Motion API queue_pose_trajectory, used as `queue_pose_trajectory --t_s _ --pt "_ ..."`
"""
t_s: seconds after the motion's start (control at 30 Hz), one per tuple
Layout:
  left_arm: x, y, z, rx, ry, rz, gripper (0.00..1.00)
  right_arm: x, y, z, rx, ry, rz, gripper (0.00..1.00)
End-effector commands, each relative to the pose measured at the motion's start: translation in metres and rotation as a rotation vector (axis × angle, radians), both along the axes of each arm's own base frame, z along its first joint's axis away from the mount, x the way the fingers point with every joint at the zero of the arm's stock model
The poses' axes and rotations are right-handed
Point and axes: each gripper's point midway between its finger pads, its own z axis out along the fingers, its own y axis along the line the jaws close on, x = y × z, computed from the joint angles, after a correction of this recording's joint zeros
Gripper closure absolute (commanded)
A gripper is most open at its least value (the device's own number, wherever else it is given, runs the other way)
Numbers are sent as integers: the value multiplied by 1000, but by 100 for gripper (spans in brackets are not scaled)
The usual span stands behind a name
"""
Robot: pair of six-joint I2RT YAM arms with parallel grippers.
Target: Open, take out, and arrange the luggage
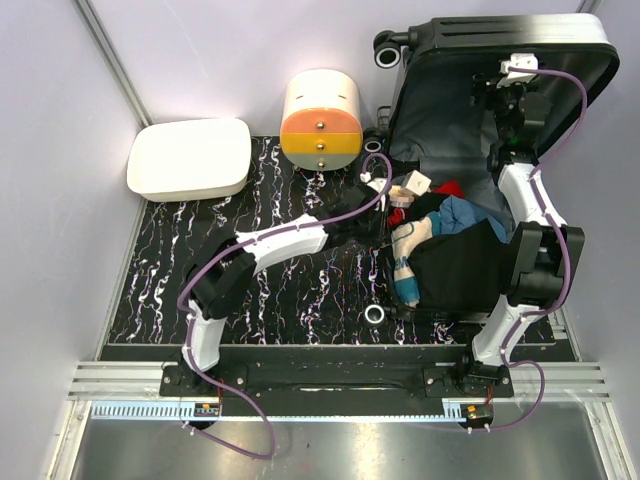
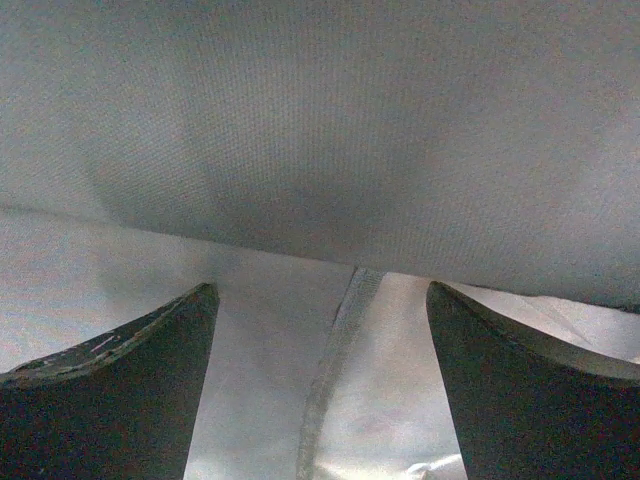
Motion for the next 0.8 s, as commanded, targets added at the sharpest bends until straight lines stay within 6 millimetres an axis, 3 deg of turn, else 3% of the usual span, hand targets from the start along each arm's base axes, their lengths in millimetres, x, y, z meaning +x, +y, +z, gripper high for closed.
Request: queue_pose_trajectory --t_s 0.0,0.17,0.33,0.43,0.5,0.53,0.57,0.6,0.63,0.67,0.73,0.77 --pt "-62 -10 22 4 -162 -350 100 -58 2 98 -50 -253 -17 6" --pt "-85 -6 34 -13 -216 -405 100 -70 3 100 -71 -260 -28 6" --pt "-99 -2 27 -8 -197 -441 100 -75 5 112 -77 -274 -20 5" --pt "-108 -1 31 -18 -203 -464 100 -69 2 117 -89 -281 -34 4" --pt "-114 -5 36 -25 -215 -479 100 -55 -2 108 -92 -259 -47 4" --pt "-112 -5 38 -26 -220 -467 94 -53 -4 116 -98 -274 -54 3" --pt "-111 -6 39 -30 -212 -459 79 -40 -9 104 -94 -247 -67 2" --pt "-108 -7 44 -33 -220 -447 62 -34 -13 101 -87 -240 -76 2" --pt "-104 -3 43 -16 -217 -429 38 -32 -16 112 -91 -256 -81 1" --pt "-100 -2 49 -23 -225 -411 30 -17 -21 95 -86 -218 -87 1" --pt "-86 10 54 -30 -223 -367 7 -8 -27 96 -80 -210 -103 0" --pt "-80 15 66 -50 -239 -349 3 -4 -29 91 -75 -201 -102 0"
